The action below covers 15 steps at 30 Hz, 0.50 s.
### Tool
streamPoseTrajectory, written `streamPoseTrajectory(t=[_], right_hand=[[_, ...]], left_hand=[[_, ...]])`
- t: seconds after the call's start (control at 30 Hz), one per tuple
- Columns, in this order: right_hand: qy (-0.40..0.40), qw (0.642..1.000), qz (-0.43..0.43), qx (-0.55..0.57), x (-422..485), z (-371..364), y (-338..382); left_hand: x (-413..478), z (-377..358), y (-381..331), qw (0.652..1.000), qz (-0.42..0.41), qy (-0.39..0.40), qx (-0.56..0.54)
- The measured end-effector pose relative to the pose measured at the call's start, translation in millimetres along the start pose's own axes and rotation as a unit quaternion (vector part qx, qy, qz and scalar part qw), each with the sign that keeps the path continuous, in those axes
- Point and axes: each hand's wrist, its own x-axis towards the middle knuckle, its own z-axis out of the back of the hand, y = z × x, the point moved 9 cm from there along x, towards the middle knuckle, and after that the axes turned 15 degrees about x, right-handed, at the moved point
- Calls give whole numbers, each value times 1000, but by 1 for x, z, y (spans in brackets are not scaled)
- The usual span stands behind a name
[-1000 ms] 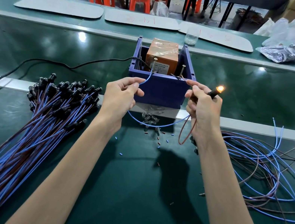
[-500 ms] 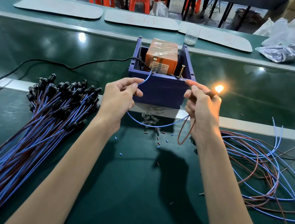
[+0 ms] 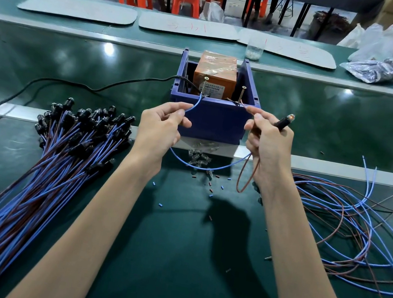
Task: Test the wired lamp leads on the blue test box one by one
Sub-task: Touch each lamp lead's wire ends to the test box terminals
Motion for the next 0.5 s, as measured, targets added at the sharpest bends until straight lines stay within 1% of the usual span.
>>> streamPoseTrajectory(t=[0.5], right_hand=[[-5,1000,3,-6,-4,1,3]], left_hand=[[1,0,1,1000,-4,4,-3]])
